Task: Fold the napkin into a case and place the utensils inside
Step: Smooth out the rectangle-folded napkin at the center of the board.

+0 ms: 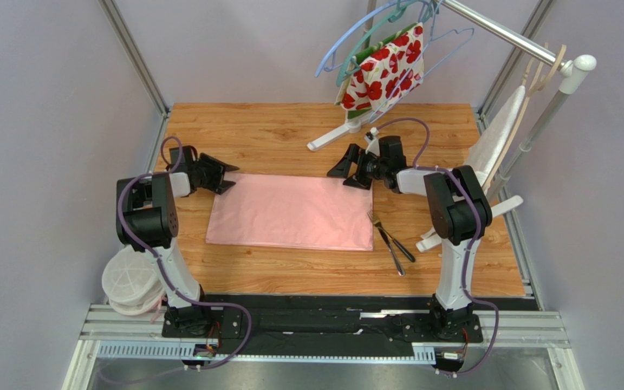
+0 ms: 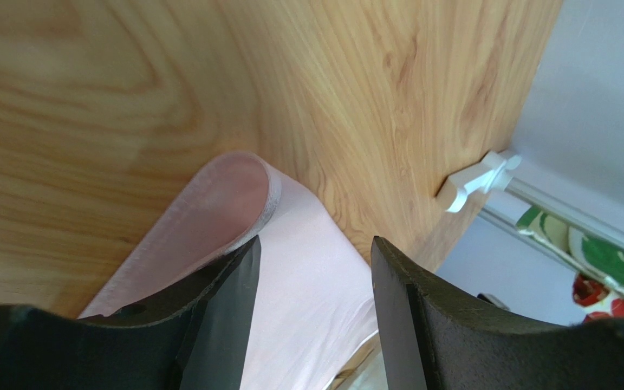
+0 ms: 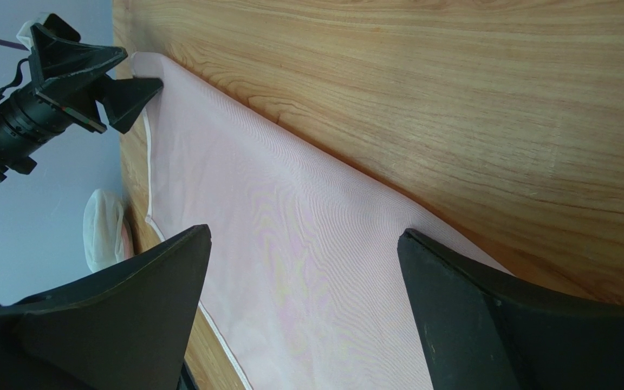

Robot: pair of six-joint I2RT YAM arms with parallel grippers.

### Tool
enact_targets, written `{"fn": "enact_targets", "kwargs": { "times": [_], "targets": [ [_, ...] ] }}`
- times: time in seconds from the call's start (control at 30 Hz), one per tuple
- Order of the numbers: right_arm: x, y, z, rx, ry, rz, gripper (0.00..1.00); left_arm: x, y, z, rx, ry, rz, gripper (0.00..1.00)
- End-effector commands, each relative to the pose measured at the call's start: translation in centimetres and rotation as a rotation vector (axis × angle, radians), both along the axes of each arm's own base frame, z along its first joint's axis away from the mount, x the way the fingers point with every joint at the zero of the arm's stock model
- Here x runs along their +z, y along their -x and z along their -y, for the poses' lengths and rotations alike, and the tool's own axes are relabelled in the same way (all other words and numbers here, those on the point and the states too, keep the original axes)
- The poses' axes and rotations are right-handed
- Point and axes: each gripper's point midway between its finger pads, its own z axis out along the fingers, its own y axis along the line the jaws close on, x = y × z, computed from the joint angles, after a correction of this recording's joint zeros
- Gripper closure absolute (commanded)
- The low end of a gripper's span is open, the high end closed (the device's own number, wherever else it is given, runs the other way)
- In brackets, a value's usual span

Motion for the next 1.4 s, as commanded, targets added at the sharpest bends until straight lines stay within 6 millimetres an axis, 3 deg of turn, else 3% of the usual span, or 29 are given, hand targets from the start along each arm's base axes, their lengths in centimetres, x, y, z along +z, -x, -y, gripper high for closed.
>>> {"fn": "enact_targets", "kwargs": {
  "times": [0.0,0.13,0.23,0.3,0.33,0.37,0.4,0.43,0.47,0.5,0.53,0.57,0.63,0.67,0.8,0.87,0.9,0.97,1.0,1.07,1.1,1.13,1.23,1.37],
  "targets": [
    [-0.5,0.5,0.5,0.008,0.045,-0.012,0.05,3.0,-2.1,-2.1,0.005,-0.046,0.091,0.38],
    [-0.2,0.3,0.3,0.017,0.039,-0.004,0.06,8.5,-3.4,-1.3,-0.081,-0.144,0.385,0.37],
    [-0.1,0.5,-0.1,0.031,0.036,0.000,0.06,11.5,-2.5,0.0,-0.112,-0.227,0.540,0.37],
    [0.0,0.5,-0.3,0.034,0.032,0.002,0.06,11.8,-1.6,0.4,-0.103,-0.281,0.589,0.36],
    [0.1,0.6,-0.4,0.038,0.031,0.003,0.06,12.9,-2.0,0.4,-0.094,-0.298,0.665,0.36],
    [0.1,0.6,-0.4,0.038,0.028,0.005,0.06,11.4,-1.3,0.8,-0.086,-0.266,0.651,0.36],
    [0.3,0.7,-0.6,0.042,0.024,0.005,0.06,11.3,-1.3,1.0,-0.073,-0.251,0.686,0.36],
    [0.2,0.7,-0.6,0.042,0.021,0.004,0.06,13.8,-1.6,0.9,-0.041,-0.247,0.832,0.35],
    [0.4,0.7,-0.7,0.043,0.016,0.007,0.06,11.6,-1.2,1.1,-0.013,-0.182,0.804,0.34],
    [0.5,0.8,-0.8,0.048,0.015,0.011,0.06,11.5,-1.3,1.2,0.000,-0.148,0.830,0.32],
    [0.5,0.8,-0.9,0.050,0.015,0.013,0.06,12.8,-1.2,1.5,-0.007,-0.111,0.917,0.32],
    [0.6,0.7,-0.9,0.049,0.013,0.014,0.06,10.7,-1.7,1.9,-0.008,-0.037,0.885,0.27],
    [0.8,0.8,-1.0,0.050,0.009,0.016,0.06,9.8,-2.2,2.5,-0.010,0.034,0.899,0.17],
    [1.1,0.8,-1.0,0.055,0.007,0.020,0.06,7.8,-2.3,2.5,0.018,0.066,0.839,0.17],
    [1.2,1.3,-0.8,0.051,0.014,0.024,0.06,6.8,-2.0,1.8,0.066,-0.009,0.823,0.20],
    [1.1,1.4,-0.6,0.046,0.017,0.025,0.06,5.4,-2.0,0.6,0.108,-0.035,0.742,0.21],
    [1.0,1.5,-0.7,0.045,0.017,0.021,0.06,3.7,-1.9,0.5,0.106,-0.043,0.664,0.21],
    [0.8,1.4,-0.5,0.041,0.025,0.019,0.06,3.8,-1.9,0.2,0.095,-0.089,0.649,0.23],
    [0.7,1.4,-0.5,0.041,0.030,0.019,0.06,2.6,-1.6,0.1,0.095,-0.107,0.591,0.24],
    [0.4,1.3,-0.3,0.033,0.048,0.012,0.06,3.6,-1.8,-0.6,0.104,-0.167,0.581,0.24],
    [0.2,1.2,-0.2,0.031,0.056,0.008,0.06,1.7,-1.2,-0.8,0.094,-0.183,0.473,0.24],
    [0.0,1.2,-0.1,0.025,0.068,0.005,0.06,2.9,-1.8,-1.2,0.094,-0.215,0.475,0.22],
    [-0.4,0.7,0.6,0.002,0.110,0.008,0.05,2.2,-1.3,-2.2,0.091,-0.288,0.419,0.18],
    [-0.5,0.3,0.9,-0.007,0.120,0.004,0.05,1.5,-1.7,-2.9,0.101,-0.239,0.377,0.18]
  ]
}}
